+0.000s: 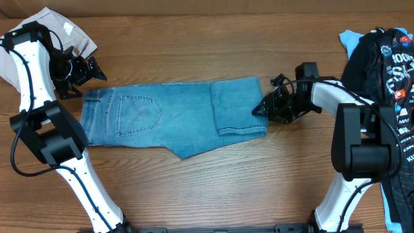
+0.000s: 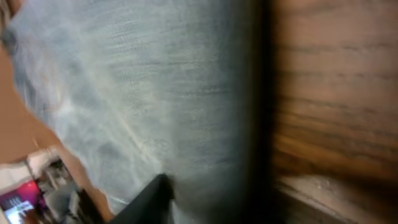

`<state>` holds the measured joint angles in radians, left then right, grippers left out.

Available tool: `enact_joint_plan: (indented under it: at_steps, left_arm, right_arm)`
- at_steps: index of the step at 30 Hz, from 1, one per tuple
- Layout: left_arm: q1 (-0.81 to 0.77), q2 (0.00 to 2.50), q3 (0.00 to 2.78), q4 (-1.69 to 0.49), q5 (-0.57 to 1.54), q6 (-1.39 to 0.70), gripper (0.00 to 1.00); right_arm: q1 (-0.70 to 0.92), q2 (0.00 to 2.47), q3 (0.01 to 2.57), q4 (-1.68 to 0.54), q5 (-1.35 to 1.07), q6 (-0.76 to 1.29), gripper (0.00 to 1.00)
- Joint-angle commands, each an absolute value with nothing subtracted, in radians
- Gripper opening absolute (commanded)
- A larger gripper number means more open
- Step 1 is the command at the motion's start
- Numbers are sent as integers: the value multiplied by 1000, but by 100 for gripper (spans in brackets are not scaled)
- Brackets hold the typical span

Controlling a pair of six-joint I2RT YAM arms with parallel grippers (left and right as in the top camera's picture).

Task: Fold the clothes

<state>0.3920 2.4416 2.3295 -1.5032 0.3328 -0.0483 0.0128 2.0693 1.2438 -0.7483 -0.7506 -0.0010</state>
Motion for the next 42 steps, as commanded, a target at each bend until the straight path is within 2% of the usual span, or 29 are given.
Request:
enact_joint_plan:
  at_steps: [1,2,3,9,16,22,29,35,42]
  left_arm:
    - [381,2420,2326,-1502,330,-29,100]
    - [381,2420,2326,-1502,329,-29,100]
    - [381,2420,2326,-1502,329,-29,100]
    - [381,2420,2326,-1505,329,-29,100]
    - [381,2420,2326,-1507,330,-29,100]
    - [381,2420,2326,-1505,330,-29,100]
    - [381,2420,2326,-1503,330,-29,100]
    - [381,2420,2326,-1504,330,-29,100]
    - [380,2420,2326,-1504,330,-29,100]
  right_arm:
    - [38,2078,1230,-729,-742,62,17]
    - [38,2078,1231,-722,-742,73,6]
    - [38,2078,1232,-718,-734,92,4]
    - [-2,2076,1269,-755,-606,184,4]
    - [-83,2048,1420,-947,-358,208,4]
    - [-83,1970,1562,-1063,-156,241,4]
    - [36,1929,1615,-1098,-138,241,4]
    - [205,1932,1610,-1084,-39,336,4]
    - [365,1932,1610,-1078,-39,377,5]
